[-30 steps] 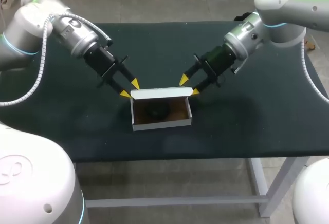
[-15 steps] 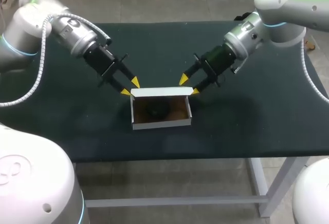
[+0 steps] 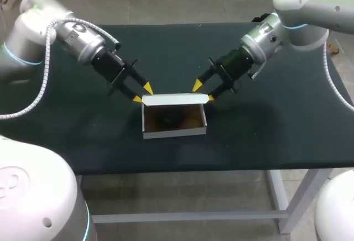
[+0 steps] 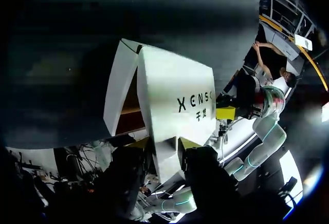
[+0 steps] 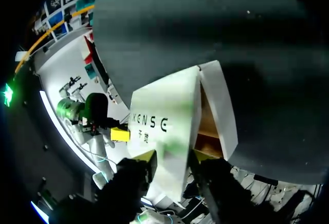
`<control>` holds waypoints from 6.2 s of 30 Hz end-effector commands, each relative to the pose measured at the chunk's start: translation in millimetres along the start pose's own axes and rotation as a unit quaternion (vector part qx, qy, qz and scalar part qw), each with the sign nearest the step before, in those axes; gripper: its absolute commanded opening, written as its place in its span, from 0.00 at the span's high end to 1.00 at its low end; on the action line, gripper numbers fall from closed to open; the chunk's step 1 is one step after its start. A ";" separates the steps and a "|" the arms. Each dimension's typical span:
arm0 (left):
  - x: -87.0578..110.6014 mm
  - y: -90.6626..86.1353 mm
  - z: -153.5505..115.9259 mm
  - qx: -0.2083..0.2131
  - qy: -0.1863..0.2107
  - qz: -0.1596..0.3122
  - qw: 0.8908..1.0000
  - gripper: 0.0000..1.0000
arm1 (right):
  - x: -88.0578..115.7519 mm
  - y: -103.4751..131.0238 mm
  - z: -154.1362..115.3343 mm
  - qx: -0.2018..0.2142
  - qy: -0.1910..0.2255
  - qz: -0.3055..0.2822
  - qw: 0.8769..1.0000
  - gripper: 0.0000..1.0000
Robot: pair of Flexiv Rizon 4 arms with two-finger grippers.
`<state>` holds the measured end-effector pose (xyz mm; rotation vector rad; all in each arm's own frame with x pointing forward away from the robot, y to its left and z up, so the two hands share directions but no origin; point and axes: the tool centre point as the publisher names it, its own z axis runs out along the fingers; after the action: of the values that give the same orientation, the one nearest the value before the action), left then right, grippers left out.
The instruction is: Assemble the packaging by folding the flat box into shape, placing the metal phone stand inside, and closing the box properly
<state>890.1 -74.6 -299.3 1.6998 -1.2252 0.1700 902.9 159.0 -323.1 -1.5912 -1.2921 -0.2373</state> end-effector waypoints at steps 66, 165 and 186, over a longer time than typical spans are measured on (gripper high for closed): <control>-33.0 -2.2 18.2 0.030 -0.017 0.050 0.998 0.64 | -18.2 -2.0 13.8 -0.015 -0.030 -0.021 0.999 0.53; -23.8 113.5 29.8 0.193 -0.357 0.695 0.594 0.00 | -29.1 6.1 23.0 -0.036 -0.059 -0.040 0.997 0.48; 9.6 70.8 38.6 0.049 -0.396 0.711 0.579 0.00 | -29.1 6.1 23.0 -0.036 -0.059 -0.040 0.997 0.50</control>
<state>799.7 -97.3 -261.3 0.3008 -3.1378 0.6591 887.3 159.1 -355.8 -1.6352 -1.4523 -0.2454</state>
